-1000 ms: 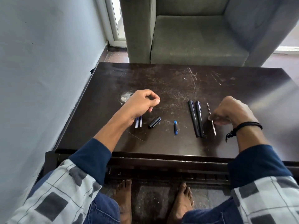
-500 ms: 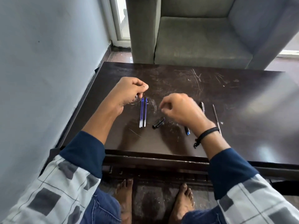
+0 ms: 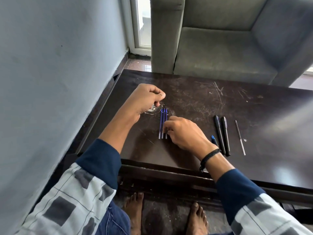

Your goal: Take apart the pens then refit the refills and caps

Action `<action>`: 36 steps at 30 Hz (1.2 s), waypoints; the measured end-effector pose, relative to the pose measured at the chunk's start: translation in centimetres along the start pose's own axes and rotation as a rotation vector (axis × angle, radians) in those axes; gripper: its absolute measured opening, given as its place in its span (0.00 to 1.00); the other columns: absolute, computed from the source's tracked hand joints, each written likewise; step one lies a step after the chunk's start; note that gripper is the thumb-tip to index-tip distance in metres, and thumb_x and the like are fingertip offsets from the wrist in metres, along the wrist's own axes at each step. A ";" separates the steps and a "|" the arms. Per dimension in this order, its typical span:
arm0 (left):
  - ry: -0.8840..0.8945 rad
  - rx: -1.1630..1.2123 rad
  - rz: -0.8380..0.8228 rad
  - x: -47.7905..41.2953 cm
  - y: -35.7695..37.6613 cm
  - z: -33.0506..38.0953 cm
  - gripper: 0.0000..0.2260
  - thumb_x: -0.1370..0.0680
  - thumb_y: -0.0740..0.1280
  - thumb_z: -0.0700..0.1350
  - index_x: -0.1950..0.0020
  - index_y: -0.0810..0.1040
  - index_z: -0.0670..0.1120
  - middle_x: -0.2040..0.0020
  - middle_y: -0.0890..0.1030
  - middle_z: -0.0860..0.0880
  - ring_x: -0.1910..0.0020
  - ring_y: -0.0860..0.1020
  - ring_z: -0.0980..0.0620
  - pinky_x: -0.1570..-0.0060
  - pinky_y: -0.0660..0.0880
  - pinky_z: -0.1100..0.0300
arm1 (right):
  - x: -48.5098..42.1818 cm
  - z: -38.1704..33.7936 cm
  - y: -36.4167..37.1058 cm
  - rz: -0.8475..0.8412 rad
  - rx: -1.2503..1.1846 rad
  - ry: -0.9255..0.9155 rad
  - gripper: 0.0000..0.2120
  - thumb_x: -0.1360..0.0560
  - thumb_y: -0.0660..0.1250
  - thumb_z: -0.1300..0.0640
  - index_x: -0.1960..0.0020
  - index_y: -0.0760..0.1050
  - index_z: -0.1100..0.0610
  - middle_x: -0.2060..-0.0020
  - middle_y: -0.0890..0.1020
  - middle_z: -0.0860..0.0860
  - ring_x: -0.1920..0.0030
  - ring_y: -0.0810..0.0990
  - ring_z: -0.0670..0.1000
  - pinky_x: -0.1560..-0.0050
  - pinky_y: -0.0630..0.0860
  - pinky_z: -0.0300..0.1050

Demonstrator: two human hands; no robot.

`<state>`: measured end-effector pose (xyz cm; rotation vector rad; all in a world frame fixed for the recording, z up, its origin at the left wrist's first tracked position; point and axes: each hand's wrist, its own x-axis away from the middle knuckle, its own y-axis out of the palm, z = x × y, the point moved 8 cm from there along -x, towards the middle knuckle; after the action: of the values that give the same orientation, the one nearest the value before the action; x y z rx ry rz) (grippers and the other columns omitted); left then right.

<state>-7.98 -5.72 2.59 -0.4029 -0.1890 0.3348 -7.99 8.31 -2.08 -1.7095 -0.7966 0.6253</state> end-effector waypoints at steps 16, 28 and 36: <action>0.011 -0.023 -0.023 0.2 1.0 0.2 0.05 0.19 0.70 0.44 0.49 0.85 0.45 0.68 0.78 0.50 0.78 0.71 0.65 0.65 0.68 0.63 | -0.2 -0.1 0.8 0.038 0.015 -0.150 0.11 0.24 0.66 0.65 0.53 0.74 0.48 0.48 0.71 0.49 0.54 0.74 0.54 0.60 0.77 0.53; -0.013 -0.006 -0.018 -0.3 0.3 -0.5 0.04 0.19 0.70 0.44 0.50 0.85 0.46 0.68 0.79 0.50 0.77 0.70 0.63 0.70 0.68 0.68 | -0.3 1.8 -2.3 0.176 -0.136 -0.061 0.11 0.21 0.61 0.64 0.46 0.71 0.48 0.50 0.79 0.43 0.51 0.76 0.52 0.52 0.76 0.54; 0.036 -0.004 -0.227 0.4 2.2 0.3 0.06 0.22 0.72 0.36 0.46 0.86 0.41 0.68 0.83 0.51 0.70 0.78 0.63 0.68 0.71 0.70 | 0.5 4.8 -6.2 0.522 -0.262 0.069 0.04 0.20 0.65 0.61 0.47 0.75 0.53 0.52 0.80 0.47 0.52 0.74 0.52 0.52 0.75 0.51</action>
<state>-8.29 -3.57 1.95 -0.3866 -0.1984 0.1039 -12.46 12.71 2.61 -2.1926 -0.3878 0.8329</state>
